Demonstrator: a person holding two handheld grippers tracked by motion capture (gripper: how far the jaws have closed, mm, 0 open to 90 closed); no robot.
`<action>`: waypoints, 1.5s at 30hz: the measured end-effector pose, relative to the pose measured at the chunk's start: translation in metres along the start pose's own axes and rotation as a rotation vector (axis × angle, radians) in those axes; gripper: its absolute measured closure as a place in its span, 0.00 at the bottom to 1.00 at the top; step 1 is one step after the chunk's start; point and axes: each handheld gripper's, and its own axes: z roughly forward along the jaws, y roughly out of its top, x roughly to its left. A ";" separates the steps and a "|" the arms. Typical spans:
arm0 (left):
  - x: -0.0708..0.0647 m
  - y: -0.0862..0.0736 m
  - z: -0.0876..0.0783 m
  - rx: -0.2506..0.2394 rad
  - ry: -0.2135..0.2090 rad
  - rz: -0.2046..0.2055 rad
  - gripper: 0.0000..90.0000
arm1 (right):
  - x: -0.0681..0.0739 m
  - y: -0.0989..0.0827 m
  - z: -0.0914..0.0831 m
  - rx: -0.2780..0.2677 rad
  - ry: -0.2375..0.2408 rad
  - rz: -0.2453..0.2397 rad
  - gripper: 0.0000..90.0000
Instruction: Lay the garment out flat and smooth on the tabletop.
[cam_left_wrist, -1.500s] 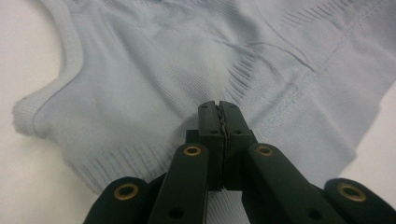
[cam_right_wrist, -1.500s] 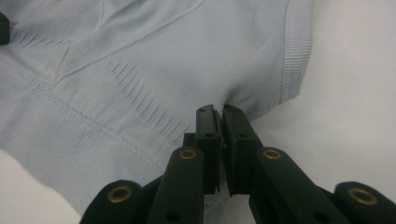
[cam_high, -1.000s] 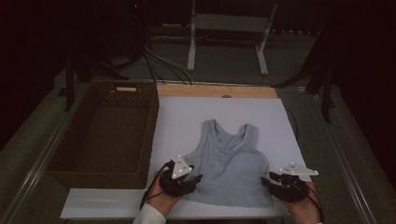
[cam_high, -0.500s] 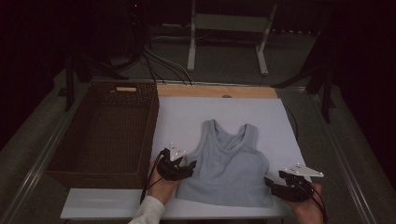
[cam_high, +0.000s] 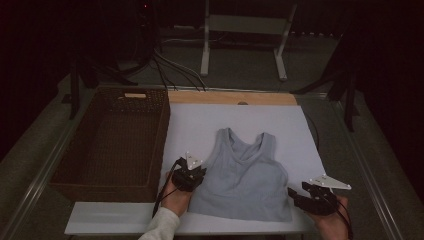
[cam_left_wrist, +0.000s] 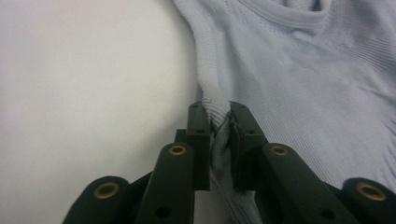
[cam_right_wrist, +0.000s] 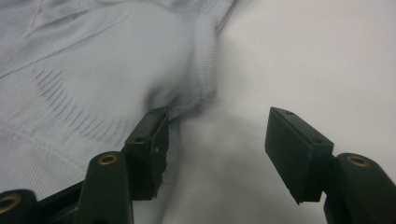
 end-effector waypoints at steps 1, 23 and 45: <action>0.000 0.000 -0.003 -0.006 0.007 -0.004 0.91 | 0.000 0.000 0.000 0.001 -0.002 0.005 0.45; 0.006 -0.001 -0.020 -0.034 0.063 -0.003 0.91 | 0.006 0.027 0.036 0.042 0.134 -0.010 0.83; 0.006 -0.001 -0.019 -0.034 0.067 0.002 0.91 | -0.001 0.038 0.047 0.057 0.139 0.002 0.50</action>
